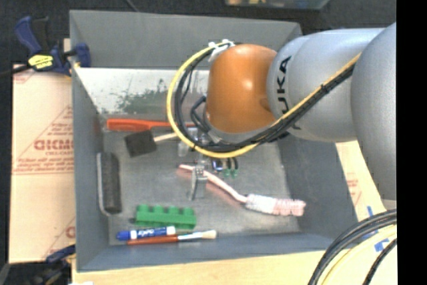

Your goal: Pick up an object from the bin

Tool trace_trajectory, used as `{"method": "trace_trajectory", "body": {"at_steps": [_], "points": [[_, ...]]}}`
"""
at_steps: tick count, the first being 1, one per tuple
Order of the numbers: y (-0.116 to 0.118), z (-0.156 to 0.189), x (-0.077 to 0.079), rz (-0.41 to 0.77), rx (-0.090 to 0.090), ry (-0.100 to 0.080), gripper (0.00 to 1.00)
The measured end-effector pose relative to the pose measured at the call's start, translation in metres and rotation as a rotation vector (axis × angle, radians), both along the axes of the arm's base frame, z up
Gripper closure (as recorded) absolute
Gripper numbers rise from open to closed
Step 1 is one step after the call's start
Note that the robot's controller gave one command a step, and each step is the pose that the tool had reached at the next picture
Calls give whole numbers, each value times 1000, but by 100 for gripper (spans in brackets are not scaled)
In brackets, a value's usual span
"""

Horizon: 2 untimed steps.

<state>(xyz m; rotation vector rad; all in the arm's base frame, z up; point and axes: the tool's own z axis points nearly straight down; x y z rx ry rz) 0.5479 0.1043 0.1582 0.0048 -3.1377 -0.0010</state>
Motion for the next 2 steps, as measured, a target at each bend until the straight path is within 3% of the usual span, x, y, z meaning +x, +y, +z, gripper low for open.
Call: {"method": "trace_trajectory", "body": {"at_steps": [1,2], "points": [[0,3,1,-3,0,-5,0],[69,-86,-39,67,4,-8,0]]}}
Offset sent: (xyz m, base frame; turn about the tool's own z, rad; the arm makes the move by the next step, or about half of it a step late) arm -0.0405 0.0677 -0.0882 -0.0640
